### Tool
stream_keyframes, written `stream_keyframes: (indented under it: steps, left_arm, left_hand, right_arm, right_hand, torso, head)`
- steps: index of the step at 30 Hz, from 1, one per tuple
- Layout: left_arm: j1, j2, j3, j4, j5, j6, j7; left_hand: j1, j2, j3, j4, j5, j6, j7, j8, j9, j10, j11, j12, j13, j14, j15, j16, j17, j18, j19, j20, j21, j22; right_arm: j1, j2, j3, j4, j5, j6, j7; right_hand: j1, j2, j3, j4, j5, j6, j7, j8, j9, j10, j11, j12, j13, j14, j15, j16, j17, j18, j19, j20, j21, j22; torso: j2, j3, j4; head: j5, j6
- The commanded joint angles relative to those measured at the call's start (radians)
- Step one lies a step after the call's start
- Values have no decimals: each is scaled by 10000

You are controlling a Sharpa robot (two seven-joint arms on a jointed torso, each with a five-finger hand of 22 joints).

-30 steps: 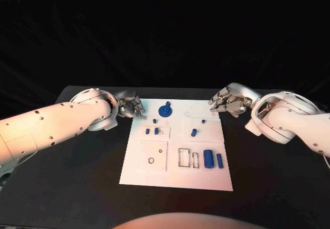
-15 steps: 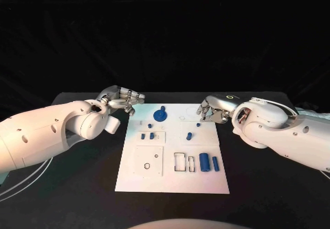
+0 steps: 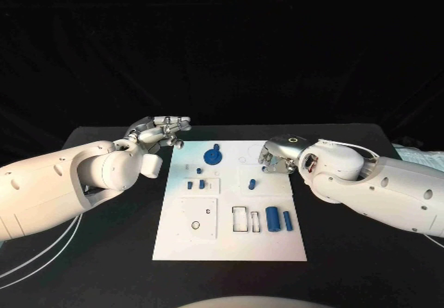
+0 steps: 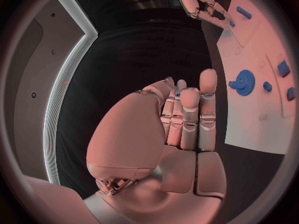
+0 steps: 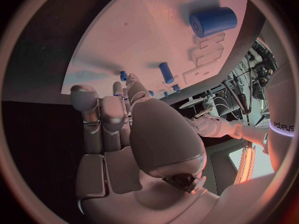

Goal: Assemble the parts on the task board

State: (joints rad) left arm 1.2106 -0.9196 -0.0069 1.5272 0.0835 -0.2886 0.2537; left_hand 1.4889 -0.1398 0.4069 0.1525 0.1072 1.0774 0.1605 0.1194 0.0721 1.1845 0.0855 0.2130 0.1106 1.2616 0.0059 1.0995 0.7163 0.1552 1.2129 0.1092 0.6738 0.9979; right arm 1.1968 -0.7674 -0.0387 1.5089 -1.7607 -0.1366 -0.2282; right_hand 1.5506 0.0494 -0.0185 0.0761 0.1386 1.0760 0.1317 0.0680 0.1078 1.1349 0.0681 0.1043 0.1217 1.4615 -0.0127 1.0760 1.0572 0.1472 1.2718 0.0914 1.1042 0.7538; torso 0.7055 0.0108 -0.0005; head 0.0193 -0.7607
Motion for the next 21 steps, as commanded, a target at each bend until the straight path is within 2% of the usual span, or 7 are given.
stream_keyframes:
  steps: [1, 3, 5, 9, 13, 17, 21]
  left_arm:
    - [0, -5, 5, 76, 485, 54, 420]
    - [-1, 1, 4, 67, 480, 55, 411]
    - [-1, 9, 2, 40, 462, 48, 398]
    - [-1, 8, 0, 23, 395, 92, 372]
    - [-1, 18, -1, -7, 243, 171, 319]
    - [-1, 34, -2, -34, 182, 249, 273]
    - [-1, 44, -2, -73, 120, 346, 208]
  left_hand:
    - [-104, 2, -92, -12, 25, -66, 27, 34, -18, -64, 2, 79, 22, -59, 5, -65, -37, 194, -93, 1, -84, -42]
    - [-103, 3, -99, -24, 27, -79, 30, 32, -21, -79, 4, 87, 27, -64, 6, -72, -47, 198, -100, 1, -116, -64]
    - [-102, 4, -106, -36, 28, -92, 34, 31, -23, -97, 8, 95, 31, -72, 8, -84, -66, 204, -111, 2, -162, -95]
    - [-102, 6, -111, -43, 28, -100, 37, 30, -24, -109, 10, 101, 35, -68, 9, -78, -54, 201, -106, 3, -161, -95]
    - [-117, 64, -151, -98, 32, -109, 30, 66, -21, -163, 4, 193, 80, 309, 3, 410, 647, 52, 328, -2, 626, 385]
    - [-112, 71, -155, -112, 34, -112, 28, 71, -21, -172, 1, 207, 87, 294, 2, 386, 583, 65, 316, -3, 558, 340]
    - [-90, 108, -141, -137, 42, -109, 25, 83, -19, -188, -2, 228, 98, 255, 0, 339, 484, 84, 289, -5, 453, 271]
  right_arm:
    - [-37, 43, -1, -30, -516, 501, -134]
    - [-54, 62, -1, -40, -594, 548, -100]
    - [-69, 77, -1, -53, -663, 602, -95]
    - [-91, 110, -1, -95, -835, 609, -125]
    - [-125, 186, -1, -166, -905, 637, -119]
    - [-170, 260, -2, -222, -851, 725, -71]
    - [-197, 290, -2, -280, -795, 887, -39]
  right_hand:
    - [18, -116, 84, -7, -74, 11, -78, -43, -15, 8, -22, -49, -30, 406, 23, 54, -14, -54, 53, -18, 47, 2]
    - [51, -93, 159, -23, -103, 56, -83, -31, -15, 70, -31, -54, -86, 408, 18, 63, -23, -52, 50, -22, 47, -1]
    - [105, -73, 326, -58, -353, 131, -102, -27, -17, 153, -62, -85, -199, 411, 0, 89, -30, -48, 43, -43, 51, 0]
    - [107, -81, 396, -65, -415, 156, -108, -28, -20, 181, -70, -101, -251, 413, -6, 106, -29, -50, 44, -50, 57, 8]
    - [92, -62, 480, -56, -451, 195, -121, -23, -20, 221, -77, -113, -301, 411, -15, 103, -47, -50, 39, -52, 54, 1]
    - [81, 14, 746, -52, -642, 275, -145, -24, -22, 306, -103, -144, -419, 410, -34, 124, -65, -51, 43, -66, 67, 14]
    - [55, 160, 1072, -29, -881, 333, -195, -24, -24, 352, -148, -189, -518, 412, -57, 150, -73, -48, 38, -94, 66, 12]
  torso:
    - [-7, 2, -2]
    - [-9, 6, 3]
    - [-12, 11, 7]
    - [-3, 5, 4]
    - [-3, 10, 19]
    - [-4, 18, 12]
    - [-7, 5, 7]
  head:
    - [-2, -39]
    - [-3, -69]
    - [9, -72]
    - [25, -96]
    - [70, -111]
    - [116, -145]
    - [129, -176]
